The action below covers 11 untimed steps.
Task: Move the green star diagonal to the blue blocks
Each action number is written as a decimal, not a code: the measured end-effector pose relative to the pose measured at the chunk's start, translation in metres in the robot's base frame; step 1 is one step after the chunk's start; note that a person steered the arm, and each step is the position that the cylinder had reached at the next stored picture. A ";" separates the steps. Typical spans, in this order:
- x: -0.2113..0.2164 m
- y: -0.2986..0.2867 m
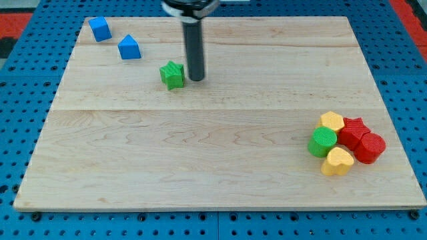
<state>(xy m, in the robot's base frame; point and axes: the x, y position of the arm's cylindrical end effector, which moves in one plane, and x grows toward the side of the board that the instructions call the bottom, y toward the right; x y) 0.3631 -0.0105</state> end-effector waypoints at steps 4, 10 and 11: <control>0.014 -0.053; 0.161 0.337; 0.162 0.288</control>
